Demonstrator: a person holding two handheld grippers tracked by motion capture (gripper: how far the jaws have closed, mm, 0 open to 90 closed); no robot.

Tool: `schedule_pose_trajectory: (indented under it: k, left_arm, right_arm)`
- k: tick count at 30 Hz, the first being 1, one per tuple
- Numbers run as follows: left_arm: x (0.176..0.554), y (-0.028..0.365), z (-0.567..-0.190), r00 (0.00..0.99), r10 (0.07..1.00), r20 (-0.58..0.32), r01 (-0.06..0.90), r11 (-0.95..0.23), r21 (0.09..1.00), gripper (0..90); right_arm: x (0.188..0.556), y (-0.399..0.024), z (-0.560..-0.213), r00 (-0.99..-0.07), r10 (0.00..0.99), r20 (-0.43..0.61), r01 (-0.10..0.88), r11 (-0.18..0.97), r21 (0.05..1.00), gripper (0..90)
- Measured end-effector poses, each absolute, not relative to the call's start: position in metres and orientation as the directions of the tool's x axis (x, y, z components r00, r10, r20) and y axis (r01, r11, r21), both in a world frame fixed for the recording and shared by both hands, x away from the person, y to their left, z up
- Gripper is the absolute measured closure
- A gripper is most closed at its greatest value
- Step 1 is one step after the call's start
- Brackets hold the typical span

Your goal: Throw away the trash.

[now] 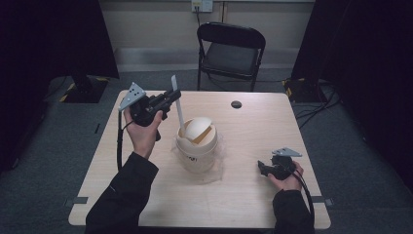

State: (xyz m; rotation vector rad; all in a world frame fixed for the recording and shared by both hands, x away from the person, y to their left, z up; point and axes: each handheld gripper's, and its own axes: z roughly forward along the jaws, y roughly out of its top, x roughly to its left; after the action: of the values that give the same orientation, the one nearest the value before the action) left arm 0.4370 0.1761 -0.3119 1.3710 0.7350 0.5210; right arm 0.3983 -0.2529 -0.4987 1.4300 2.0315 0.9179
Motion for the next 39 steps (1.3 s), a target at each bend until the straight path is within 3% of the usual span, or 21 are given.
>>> schedule_pose_trajectory:
  k: [12, 21, 39]
  left_arm:
    - [0.431, 0.184, -0.341, 0.688, 0.699, -0.195, 0.154, 0.122, 0.981, 72.3]
    - [0.401, 0.223, -0.359, 0.653, 0.737, -0.176, 0.176, 0.079, 0.981, 63.1]
    - [0.354, 0.269, -0.448, 0.585, 0.797, -0.15, 0.405, -0.126, 0.906, 49.6]
  right_arm:
    - [0.398, -0.253, -0.499, -0.332, 0.943, -0.011, 0.615, 0.226, 0.756, 32.0]
    - [0.398, -0.253, -0.499, -0.332, 0.943, -0.011, 0.615, 0.226, 0.756, 32.0]
    - [0.398, -0.253, -0.499, -0.332, 0.943, -0.011, 0.615, 0.226, 0.756, 32.0]
